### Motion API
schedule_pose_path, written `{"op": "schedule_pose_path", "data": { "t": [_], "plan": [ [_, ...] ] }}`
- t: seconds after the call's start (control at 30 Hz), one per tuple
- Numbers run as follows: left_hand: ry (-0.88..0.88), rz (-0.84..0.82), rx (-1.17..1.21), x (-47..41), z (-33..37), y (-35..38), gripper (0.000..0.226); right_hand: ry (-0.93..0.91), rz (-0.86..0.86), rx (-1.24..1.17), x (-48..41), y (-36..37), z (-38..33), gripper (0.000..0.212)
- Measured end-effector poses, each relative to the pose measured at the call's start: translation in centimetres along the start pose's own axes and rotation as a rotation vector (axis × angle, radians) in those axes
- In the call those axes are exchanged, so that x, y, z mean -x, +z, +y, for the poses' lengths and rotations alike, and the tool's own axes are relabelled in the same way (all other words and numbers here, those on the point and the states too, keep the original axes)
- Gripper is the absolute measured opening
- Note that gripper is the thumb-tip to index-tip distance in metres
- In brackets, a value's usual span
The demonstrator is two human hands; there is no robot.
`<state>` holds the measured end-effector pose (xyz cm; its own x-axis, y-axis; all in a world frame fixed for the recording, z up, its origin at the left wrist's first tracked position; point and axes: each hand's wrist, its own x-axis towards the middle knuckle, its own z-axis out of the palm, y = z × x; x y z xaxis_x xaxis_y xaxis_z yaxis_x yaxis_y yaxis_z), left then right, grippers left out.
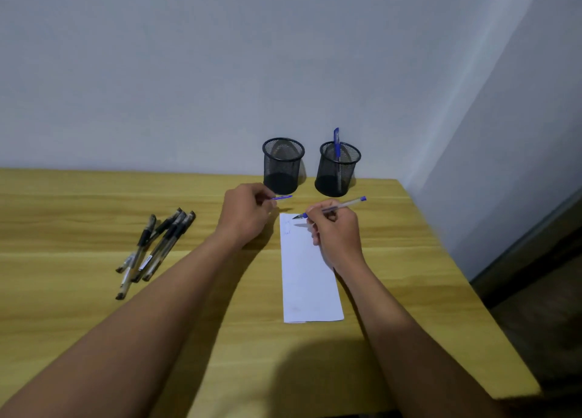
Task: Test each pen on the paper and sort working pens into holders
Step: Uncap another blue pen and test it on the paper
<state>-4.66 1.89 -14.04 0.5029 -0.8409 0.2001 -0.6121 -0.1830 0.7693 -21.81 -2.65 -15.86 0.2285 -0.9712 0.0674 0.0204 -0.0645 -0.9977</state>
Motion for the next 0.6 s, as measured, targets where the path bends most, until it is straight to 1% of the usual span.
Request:
{"op": "schedule_pose_path", "data": {
  "t": [0.03,0.13,0.23,0.33,0.47,0.6],
  "plan": [
    [0.011,-0.009,0.048,0.4,0.5,-0.4,0.005,-0.009,0.003,-0.001,0.1,0.1,-0.7,0.017],
    [0.013,-0.012,0.178,1.1,2.1,-1.8,0.006,-0.044,0.023,-0.022,0.5,0.1,-3.2,0.010],
    [0.055,-0.024,0.259,1.9,3.7,-3.1,0.008,-0.059,0.035,-0.120,1.1,0.0,-5.7,0.008],
    [0.103,-0.035,0.331,2.9,5.1,-4.1,0.006,-0.049,0.015,-0.196,1.9,-0.2,-7.1,0.007],
    [0.147,-0.063,0.364,4.0,6.4,-5.3,0.006,-0.035,0.008,-0.258,3.2,-0.4,-8.4,0.008],
    [0.135,-0.030,0.391,4.4,7.0,-6.3,0.005,-0.023,0.063,-0.346,4.1,-0.9,-9.8,0.014]
  ]
}}
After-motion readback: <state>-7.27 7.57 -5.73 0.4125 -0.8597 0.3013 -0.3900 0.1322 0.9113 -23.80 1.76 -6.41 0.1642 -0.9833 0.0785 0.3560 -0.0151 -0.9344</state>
